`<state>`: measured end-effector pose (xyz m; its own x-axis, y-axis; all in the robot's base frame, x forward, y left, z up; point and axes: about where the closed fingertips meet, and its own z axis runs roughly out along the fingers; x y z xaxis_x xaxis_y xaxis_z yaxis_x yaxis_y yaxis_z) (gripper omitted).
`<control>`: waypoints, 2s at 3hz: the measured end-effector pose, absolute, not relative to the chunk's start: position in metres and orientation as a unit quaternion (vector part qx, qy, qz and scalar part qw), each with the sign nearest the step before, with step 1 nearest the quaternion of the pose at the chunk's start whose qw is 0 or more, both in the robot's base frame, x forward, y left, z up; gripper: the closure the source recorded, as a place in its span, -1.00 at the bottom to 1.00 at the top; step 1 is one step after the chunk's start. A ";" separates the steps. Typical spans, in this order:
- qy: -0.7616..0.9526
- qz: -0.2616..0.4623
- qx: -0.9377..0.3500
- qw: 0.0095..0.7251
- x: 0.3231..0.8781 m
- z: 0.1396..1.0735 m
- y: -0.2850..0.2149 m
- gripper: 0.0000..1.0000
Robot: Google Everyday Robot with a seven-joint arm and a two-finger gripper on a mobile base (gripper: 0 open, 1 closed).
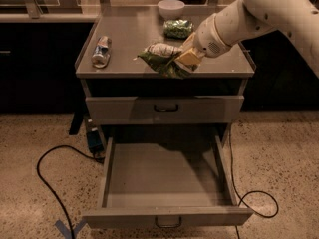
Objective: Place green jalapeno chip bag into middle drawer
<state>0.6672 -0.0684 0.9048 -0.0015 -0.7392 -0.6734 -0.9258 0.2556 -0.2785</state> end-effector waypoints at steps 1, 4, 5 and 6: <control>0.691 0.143 -0.602 0.374 0.638 0.902 -0.059 1.00; 0.685 0.167 -0.611 0.359 0.563 0.842 -0.050 1.00; 0.685 0.167 -0.611 0.359 0.563 0.842 -0.050 1.00; 0.688 0.169 -0.612 0.352 0.554 0.814 -0.050 1.00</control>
Offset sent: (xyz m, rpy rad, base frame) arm -0.1246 0.0259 -0.0071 0.0307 -0.0065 0.1011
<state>0.5541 -0.0504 0.8140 -0.0023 -0.7237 -0.6901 -0.9608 0.1929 -0.1991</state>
